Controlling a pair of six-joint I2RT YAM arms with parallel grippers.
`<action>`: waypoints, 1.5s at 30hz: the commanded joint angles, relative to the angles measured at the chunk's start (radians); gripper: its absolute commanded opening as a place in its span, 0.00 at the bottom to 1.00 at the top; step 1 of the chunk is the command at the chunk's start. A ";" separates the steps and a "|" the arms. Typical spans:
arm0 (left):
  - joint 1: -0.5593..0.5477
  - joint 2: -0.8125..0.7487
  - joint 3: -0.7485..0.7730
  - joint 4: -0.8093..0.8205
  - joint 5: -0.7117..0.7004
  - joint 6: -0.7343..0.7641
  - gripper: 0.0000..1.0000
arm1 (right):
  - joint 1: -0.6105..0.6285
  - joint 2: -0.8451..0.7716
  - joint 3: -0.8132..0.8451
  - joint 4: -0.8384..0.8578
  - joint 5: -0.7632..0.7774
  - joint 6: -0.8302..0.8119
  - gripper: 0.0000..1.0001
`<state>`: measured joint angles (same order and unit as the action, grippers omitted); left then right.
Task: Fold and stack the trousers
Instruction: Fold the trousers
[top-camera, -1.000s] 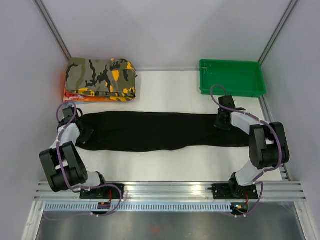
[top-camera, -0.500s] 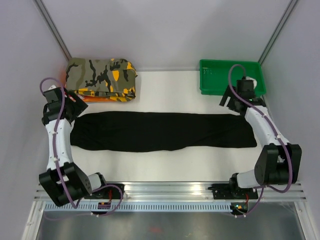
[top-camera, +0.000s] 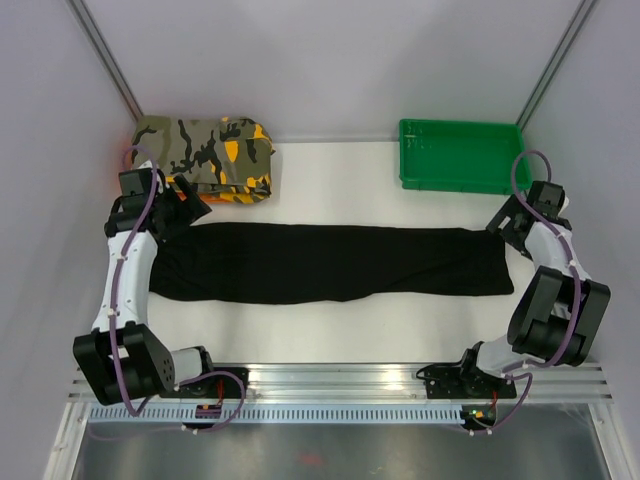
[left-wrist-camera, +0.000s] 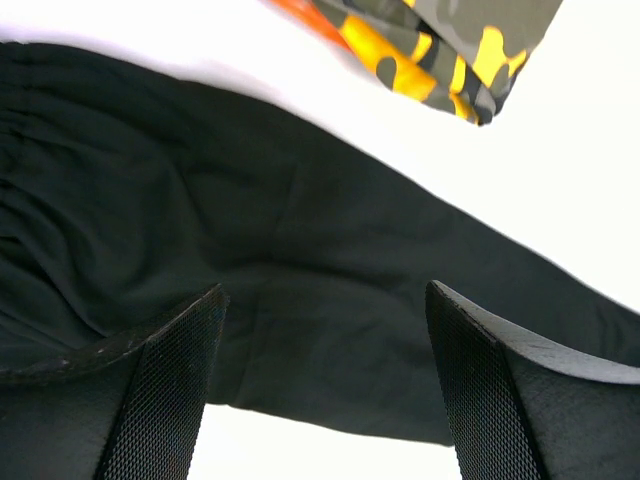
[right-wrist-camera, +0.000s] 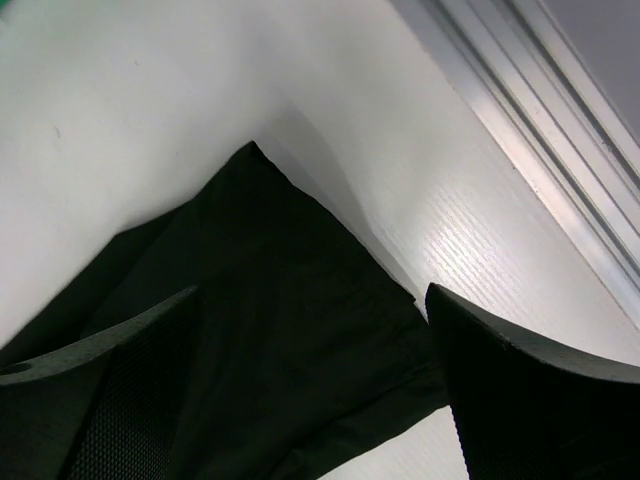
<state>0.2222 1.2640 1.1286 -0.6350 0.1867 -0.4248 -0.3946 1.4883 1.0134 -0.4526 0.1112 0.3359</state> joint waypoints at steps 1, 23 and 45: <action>-0.023 -0.006 0.036 -0.026 -0.003 0.049 0.86 | -0.001 0.015 -0.048 0.094 -0.030 -0.043 0.98; -0.032 -0.117 0.039 -0.095 -0.030 0.058 0.87 | -0.062 0.237 -0.116 0.187 -0.130 -0.035 0.58; -0.030 -0.181 0.025 -0.075 0.048 0.078 0.88 | 0.176 -0.080 0.029 -0.013 -0.205 -0.089 0.00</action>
<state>0.1940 1.1061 1.1332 -0.7288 0.1940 -0.3901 -0.3405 1.4944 0.9352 -0.4034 -0.0662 0.2787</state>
